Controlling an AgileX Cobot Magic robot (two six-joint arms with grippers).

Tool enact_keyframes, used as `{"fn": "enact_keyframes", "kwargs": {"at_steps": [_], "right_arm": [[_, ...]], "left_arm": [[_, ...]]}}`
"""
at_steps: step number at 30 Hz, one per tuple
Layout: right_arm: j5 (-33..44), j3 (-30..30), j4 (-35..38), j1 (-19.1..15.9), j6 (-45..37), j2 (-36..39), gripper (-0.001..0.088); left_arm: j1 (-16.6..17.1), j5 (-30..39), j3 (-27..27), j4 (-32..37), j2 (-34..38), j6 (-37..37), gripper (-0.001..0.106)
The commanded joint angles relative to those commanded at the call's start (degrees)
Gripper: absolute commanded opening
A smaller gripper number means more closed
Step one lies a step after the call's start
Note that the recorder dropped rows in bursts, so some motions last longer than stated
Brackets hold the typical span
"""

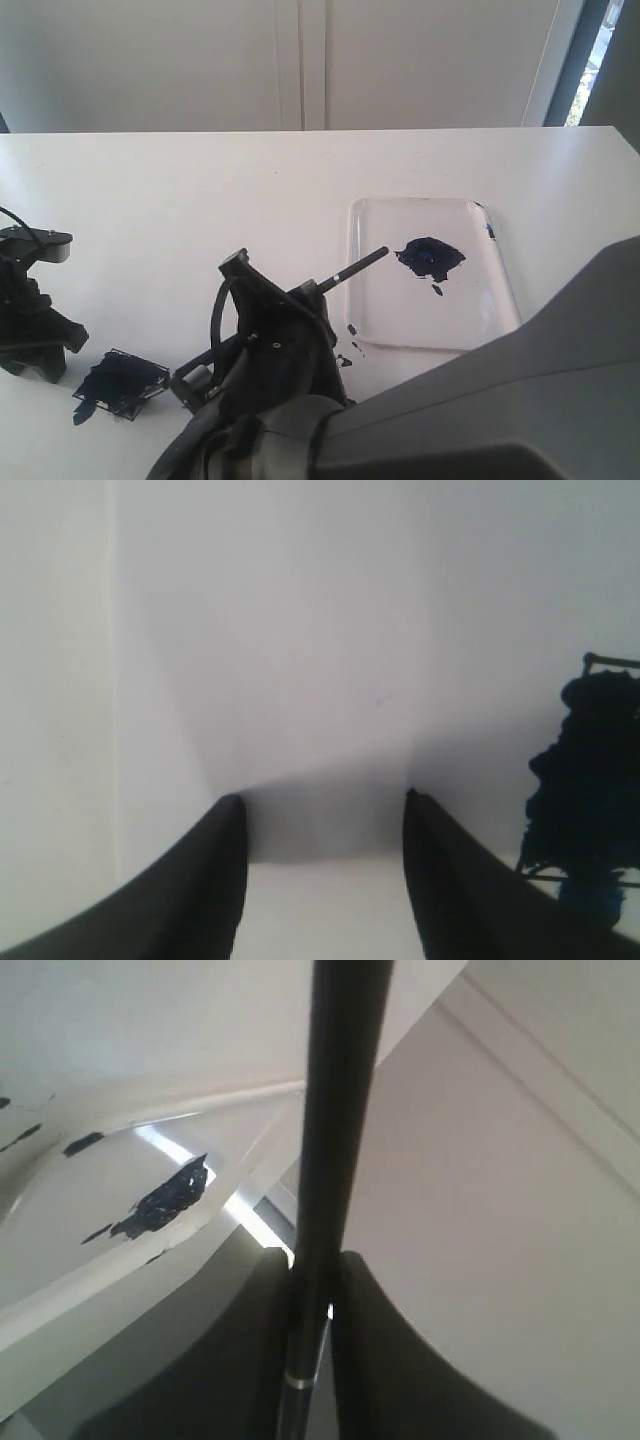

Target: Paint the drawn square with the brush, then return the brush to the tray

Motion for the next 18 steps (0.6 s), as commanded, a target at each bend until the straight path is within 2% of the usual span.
{"fn": "enact_keyframes", "kwargs": {"at_steps": [12, 18], "right_arm": [[0.0, 1.2, -0.1, 0.0, 0.0, -1.5, 0.0], [0.0, 1.2, -1.2, -2.1, 2.8, -1.4, 0.0]], "left_arm": [[0.0, 0.0, 0.0, 0.0, 0.0, 0.0, 0.054], [0.0, 0.4, 0.0, 0.0, 0.0, 0.0, 0.054]]}}
